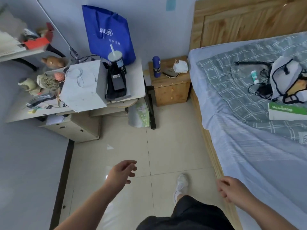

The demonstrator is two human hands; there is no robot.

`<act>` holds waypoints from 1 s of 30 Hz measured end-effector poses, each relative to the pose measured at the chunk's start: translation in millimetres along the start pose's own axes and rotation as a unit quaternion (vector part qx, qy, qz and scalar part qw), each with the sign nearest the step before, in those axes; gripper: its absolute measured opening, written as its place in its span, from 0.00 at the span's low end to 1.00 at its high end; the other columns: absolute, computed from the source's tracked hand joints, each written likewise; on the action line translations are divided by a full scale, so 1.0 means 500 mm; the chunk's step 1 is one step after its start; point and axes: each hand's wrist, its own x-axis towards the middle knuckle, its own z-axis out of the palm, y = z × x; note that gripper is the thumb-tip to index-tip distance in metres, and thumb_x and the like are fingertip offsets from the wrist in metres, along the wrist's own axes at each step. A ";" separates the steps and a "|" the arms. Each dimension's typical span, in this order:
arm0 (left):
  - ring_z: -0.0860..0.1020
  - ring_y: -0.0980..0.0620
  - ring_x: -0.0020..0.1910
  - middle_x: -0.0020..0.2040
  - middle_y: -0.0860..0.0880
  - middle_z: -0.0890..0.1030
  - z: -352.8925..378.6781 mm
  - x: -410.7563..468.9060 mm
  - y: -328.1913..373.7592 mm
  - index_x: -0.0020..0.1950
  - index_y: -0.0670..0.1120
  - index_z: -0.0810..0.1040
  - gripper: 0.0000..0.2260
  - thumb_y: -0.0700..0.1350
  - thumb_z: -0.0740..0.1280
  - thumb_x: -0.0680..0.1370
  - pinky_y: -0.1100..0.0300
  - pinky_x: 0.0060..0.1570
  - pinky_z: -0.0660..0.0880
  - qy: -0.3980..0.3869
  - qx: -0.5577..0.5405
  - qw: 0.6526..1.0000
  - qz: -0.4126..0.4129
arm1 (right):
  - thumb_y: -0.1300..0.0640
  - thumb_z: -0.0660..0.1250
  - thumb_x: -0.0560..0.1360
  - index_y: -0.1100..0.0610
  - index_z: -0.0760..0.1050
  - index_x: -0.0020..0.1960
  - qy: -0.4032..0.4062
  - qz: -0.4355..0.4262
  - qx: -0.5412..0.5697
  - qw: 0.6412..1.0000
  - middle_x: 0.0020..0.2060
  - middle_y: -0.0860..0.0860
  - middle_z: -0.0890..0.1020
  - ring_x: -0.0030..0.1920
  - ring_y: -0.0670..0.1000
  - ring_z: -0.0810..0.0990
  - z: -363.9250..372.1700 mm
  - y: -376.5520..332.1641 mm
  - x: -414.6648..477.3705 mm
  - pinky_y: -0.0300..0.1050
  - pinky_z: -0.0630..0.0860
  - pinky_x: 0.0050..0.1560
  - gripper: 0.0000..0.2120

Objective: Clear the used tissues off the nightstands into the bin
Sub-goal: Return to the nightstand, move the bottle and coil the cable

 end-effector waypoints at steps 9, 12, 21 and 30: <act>0.85 0.51 0.42 0.46 0.50 0.88 0.004 0.181 0.145 0.53 0.53 0.86 0.10 0.42 0.66 0.84 0.59 0.36 0.78 0.006 -0.001 0.999 -0.047 | 0.58 0.64 0.81 0.54 0.81 0.45 -0.007 -0.100 -0.035 0.994 0.40 0.51 0.84 0.37 0.50 0.82 -0.199 -0.454 0.264 0.44 0.77 0.37 0.09; 0.85 0.51 0.42 0.46 0.51 0.88 0.004 0.269 0.185 0.53 0.53 0.87 0.10 0.43 0.66 0.84 0.59 0.36 0.78 -0.003 -0.004 0.998 -0.065 | 0.57 0.64 0.81 0.54 0.81 0.46 -0.005 -0.124 -0.043 0.991 0.42 0.52 0.85 0.37 0.50 0.82 -0.226 -0.571 0.352 0.46 0.78 0.37 0.08; 0.85 0.57 0.39 0.46 0.55 0.88 0.023 0.590 0.465 0.53 0.55 0.86 0.09 0.46 0.66 0.83 0.63 0.35 0.78 -0.104 0.016 0.994 -0.020 | 0.54 0.65 0.81 0.50 0.82 0.47 0.018 -0.083 -0.059 0.995 0.41 0.49 0.86 0.37 0.48 0.83 -0.318 -0.741 0.555 0.43 0.77 0.37 0.08; 0.84 0.57 0.41 0.45 0.56 0.88 0.032 0.859 0.768 0.54 0.55 0.85 0.08 0.46 0.67 0.83 0.59 0.38 0.79 -0.119 0.060 0.991 0.020 | 0.57 0.66 0.81 0.56 0.82 0.44 0.029 0.022 -0.039 0.999 0.37 0.54 0.86 0.33 0.50 0.82 -0.430 -0.735 0.701 0.45 0.76 0.36 0.09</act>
